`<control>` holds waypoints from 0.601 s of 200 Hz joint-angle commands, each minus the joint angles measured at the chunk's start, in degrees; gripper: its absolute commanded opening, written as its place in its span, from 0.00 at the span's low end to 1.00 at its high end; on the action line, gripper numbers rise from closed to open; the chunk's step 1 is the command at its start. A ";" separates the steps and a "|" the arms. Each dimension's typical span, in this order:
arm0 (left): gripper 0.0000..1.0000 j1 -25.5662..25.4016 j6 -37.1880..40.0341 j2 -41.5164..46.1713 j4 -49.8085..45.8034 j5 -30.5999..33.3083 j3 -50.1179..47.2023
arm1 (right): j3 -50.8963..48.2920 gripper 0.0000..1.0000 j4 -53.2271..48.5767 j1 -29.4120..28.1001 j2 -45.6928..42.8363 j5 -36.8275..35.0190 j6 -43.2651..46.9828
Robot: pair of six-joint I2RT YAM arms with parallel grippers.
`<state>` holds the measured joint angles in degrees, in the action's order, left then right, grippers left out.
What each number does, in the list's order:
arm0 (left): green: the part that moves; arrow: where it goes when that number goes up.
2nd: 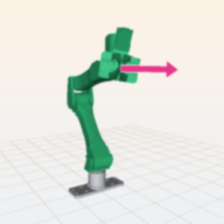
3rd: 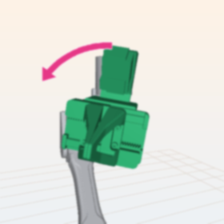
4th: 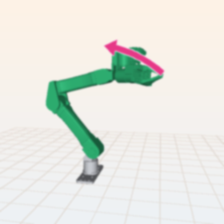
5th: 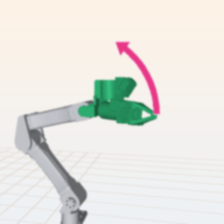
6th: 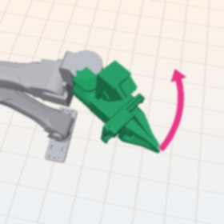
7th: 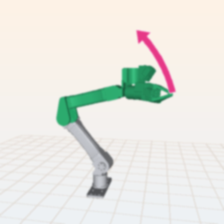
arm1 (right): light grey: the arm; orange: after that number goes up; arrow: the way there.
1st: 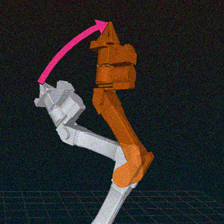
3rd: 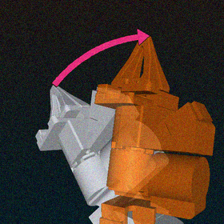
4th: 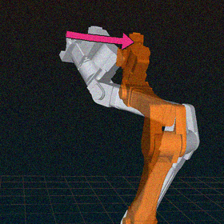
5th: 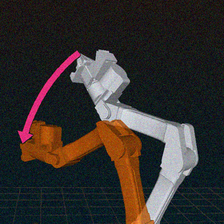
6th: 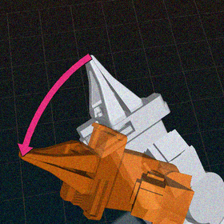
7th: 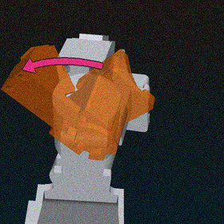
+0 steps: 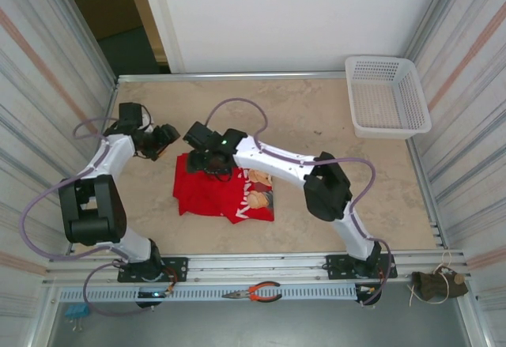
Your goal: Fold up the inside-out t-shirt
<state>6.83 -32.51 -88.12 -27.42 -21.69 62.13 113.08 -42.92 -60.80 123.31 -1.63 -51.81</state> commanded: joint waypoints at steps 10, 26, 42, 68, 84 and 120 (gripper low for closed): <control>0.65 0.57 1.31 2.69 -1.01 -3.55 1.23 | -6.18 0.82 -0.06 4.53 -14.74 -0.02 5.81; 0.65 -1.16 -0.48 5.94 -0.37 -5.44 -1.16 | -16.57 0.82 1.67 10.40 -21.02 0.36 5.93; 0.65 -5.50 -2.06 10.45 -0.52 -5.21 -3.99 | -26.14 0.82 4.67 17.33 -25.31 2.80 6.48; 0.65 -16.24 -8.17 19.22 0.49 0.22 -10.97 | -34.35 0.85 8.23 27.07 -25.27 9.30 9.07; 0.65 -24.94 -12.51 23.26 -0.17 7.09 -14.69 | -33.94 0.87 9.35 29.59 -21.32 13.49 10.89; 0.66 -41.47 -24.11 26.87 1.34 19.72 -23.57 | -29.32 0.86 10.87 30.12 -10.13 18.51 12.03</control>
<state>-27.99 -46.24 -62.39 -26.55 -13.23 43.99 80.62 -33.74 -29.93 107.94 10.63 -42.57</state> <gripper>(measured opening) 0.658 0.869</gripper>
